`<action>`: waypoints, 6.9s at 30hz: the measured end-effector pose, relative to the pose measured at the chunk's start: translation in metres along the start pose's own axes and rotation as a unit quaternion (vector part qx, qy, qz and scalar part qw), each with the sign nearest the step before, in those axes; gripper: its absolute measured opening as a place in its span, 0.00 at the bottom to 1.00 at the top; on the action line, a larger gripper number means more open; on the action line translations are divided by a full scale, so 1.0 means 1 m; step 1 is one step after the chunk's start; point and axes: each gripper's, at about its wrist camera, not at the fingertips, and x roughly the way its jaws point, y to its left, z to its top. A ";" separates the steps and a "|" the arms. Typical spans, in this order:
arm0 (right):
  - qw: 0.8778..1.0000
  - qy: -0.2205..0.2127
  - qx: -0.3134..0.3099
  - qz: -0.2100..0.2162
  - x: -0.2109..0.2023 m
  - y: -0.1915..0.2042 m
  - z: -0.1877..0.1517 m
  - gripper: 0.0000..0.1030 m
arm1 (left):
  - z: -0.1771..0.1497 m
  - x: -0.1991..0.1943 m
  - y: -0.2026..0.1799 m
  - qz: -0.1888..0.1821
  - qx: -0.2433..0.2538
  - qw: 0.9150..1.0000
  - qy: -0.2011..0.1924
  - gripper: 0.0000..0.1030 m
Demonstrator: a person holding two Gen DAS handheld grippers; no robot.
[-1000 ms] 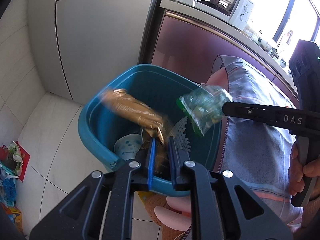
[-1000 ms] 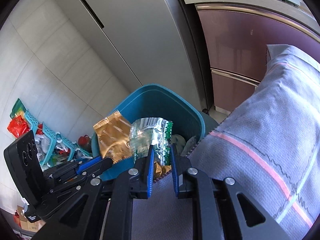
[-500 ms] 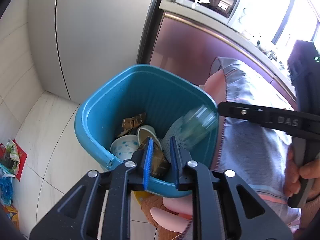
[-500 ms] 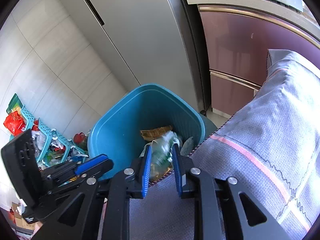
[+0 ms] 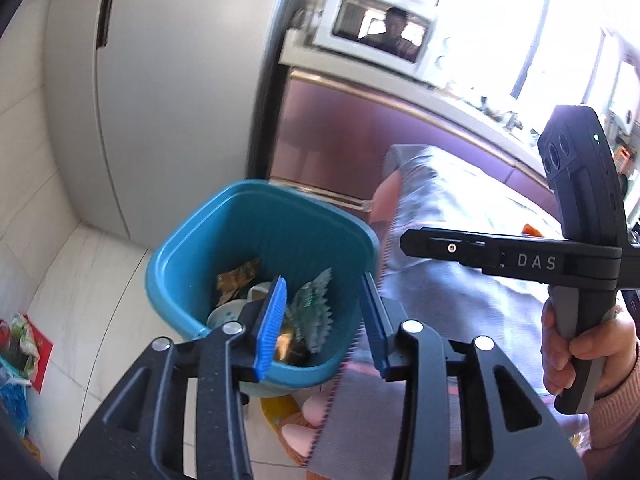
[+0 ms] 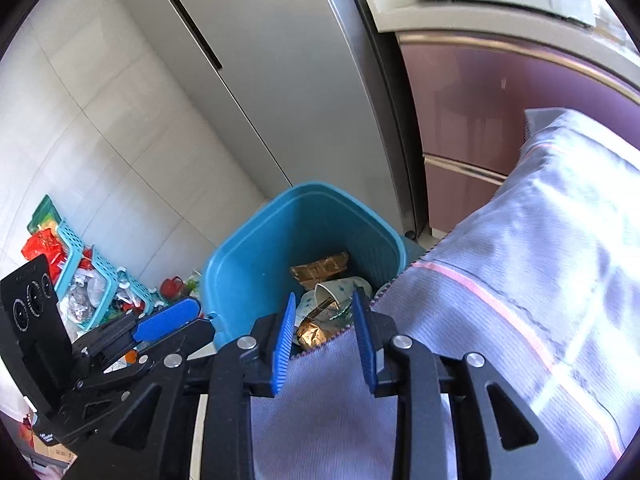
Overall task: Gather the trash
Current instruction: 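Move both open tools back over the table, then grasp the white tissue with the right tool while the left tool grasps the orange peel, then lift tissue and orange peel and carry them toward the teal bin, then hold the white tissue and orange peel over the teal bin with both tools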
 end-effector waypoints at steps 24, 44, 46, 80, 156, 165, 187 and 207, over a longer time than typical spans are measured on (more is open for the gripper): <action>0.968 -0.145 0.141 -0.150 -0.227 -0.152 -0.115 0.33 | -0.050 0.012 -0.229 -0.246 0.183 0.949 0.075 0.52; 0.935 -0.129 0.211 -0.254 -0.265 -0.267 -0.145 0.49 | -0.089 0.043 -0.299 -0.277 0.227 0.921 0.155 0.40; 0.937 -0.114 0.204 -0.261 -0.258 -0.270 -0.139 0.49 | -0.089 0.044 -0.300 -0.270 0.228 0.923 0.154 0.33; 0.946 -0.171 0.189 -0.199 -0.274 -0.235 -0.136 0.10 | -0.068 0.023 -0.261 -0.242 0.216 0.940 0.110 0.08; 0.995 -0.098 0.030 0.006 -0.137 -0.071 -0.070 0.10 | -0.016 -0.029 -0.122 -0.109 0.121 0.986 0.026 0.08; 0.996 -0.087 0.009 0.020 -0.120 -0.057 -0.059 0.10 | -0.009 -0.036 -0.101 -0.090 0.106 0.990 0.015 0.08; 0.997 -0.055 -0.031 0.052 -0.086 -0.023 -0.032 0.10 | 0.003 -0.045 -0.062 -0.047 0.072 0.996 -0.002 0.08; 0.996 -0.026 -0.056 0.061 -0.049 0.002 -0.005 0.11 | 0.010 -0.031 -0.026 -0.010 0.045 0.999 -0.001 0.08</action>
